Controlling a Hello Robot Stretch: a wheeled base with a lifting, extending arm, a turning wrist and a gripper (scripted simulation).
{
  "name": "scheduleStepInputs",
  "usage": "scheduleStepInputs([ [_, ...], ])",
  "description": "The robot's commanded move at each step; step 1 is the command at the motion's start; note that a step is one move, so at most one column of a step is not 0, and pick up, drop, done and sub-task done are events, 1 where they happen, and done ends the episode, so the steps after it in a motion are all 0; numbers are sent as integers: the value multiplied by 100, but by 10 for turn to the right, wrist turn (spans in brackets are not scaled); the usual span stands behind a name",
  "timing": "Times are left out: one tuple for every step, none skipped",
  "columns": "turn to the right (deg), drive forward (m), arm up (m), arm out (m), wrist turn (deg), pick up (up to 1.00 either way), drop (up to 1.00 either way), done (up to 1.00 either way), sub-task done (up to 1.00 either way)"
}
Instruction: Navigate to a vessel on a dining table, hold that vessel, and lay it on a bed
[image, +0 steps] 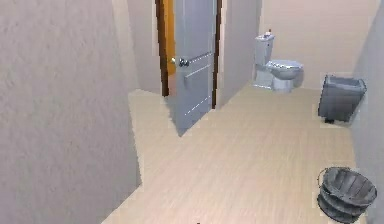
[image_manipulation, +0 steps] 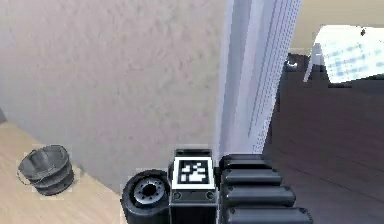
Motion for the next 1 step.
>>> scheduleStepInputs([
  [0, 100, 0, 0, 0, 0, 0, 0, 0],
])
